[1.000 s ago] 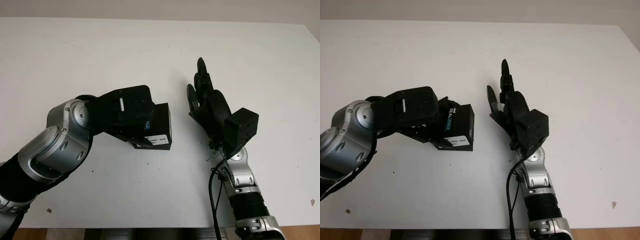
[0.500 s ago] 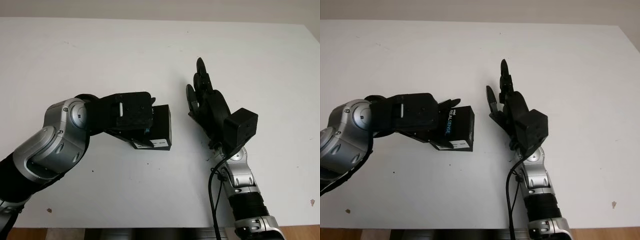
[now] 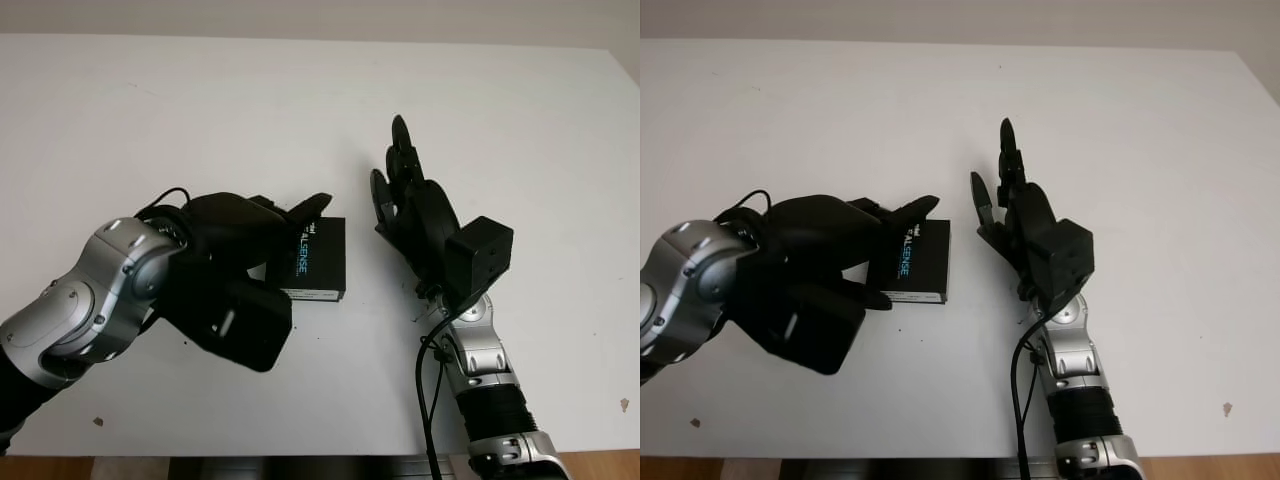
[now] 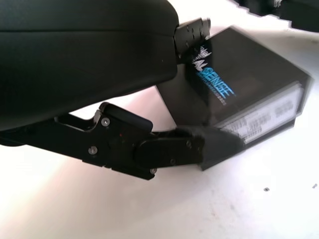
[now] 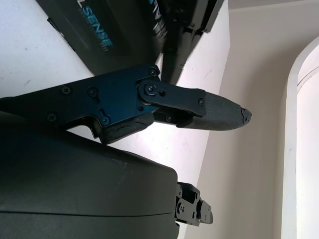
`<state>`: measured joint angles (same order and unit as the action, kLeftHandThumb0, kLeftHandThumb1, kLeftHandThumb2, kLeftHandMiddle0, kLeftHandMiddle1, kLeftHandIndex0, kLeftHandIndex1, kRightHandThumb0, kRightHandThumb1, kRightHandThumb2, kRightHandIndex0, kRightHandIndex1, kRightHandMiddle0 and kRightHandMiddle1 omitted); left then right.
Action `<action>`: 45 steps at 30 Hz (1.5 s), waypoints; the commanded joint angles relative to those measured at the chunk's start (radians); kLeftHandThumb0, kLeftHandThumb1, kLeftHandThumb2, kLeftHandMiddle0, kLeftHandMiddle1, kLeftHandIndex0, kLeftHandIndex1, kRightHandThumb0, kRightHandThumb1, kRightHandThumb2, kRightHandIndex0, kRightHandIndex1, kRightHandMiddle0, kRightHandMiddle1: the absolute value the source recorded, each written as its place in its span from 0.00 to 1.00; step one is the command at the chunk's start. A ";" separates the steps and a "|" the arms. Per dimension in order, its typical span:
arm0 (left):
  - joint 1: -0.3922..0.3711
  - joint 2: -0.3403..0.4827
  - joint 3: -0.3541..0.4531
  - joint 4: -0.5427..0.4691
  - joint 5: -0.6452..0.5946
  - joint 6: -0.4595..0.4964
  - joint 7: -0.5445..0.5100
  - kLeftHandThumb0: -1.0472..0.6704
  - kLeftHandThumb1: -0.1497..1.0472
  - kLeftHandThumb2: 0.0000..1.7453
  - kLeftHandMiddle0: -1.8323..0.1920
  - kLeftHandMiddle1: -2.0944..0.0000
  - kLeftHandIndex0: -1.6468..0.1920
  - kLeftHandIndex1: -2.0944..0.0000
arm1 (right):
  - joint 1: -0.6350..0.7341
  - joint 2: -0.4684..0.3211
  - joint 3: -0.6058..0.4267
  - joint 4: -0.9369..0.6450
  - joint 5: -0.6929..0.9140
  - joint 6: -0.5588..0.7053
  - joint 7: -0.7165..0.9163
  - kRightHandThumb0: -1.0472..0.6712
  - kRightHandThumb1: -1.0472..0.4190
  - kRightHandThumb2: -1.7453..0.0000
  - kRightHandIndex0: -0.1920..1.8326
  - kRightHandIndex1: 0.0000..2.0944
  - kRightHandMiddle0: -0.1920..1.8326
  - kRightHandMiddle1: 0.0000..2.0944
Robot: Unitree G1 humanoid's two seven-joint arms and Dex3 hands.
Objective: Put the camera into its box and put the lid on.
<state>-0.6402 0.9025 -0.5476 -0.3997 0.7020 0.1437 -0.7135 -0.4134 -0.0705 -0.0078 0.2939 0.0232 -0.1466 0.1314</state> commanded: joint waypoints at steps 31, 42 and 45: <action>0.114 -0.340 0.571 0.124 -0.493 0.139 -0.007 0.10 1.00 0.40 1.00 1.00 1.00 1.00 | 0.016 -0.021 -0.021 -0.030 0.014 0.013 0.023 0.20 0.00 0.66 0.00 0.00 0.00 0.02; 0.128 -0.598 0.724 0.418 -0.710 -0.100 0.425 0.13 1.00 0.37 1.00 1.00 1.00 1.00 | 0.014 -0.027 -0.031 -0.095 -0.005 0.047 -0.021 0.17 0.00 0.65 0.00 0.00 0.00 0.00; 0.136 -0.620 0.730 0.466 -0.732 -0.124 0.478 0.13 1.00 0.38 1.00 1.00 1.00 1.00 | 0.007 -0.025 -0.030 -0.114 -0.020 0.068 -0.048 0.15 0.00 0.65 0.00 0.00 0.00 0.00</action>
<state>-0.5074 0.2905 0.1744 0.0541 -0.0214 0.0345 -0.2488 -0.4009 -0.0928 -0.0369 0.2044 0.0097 -0.0869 0.0901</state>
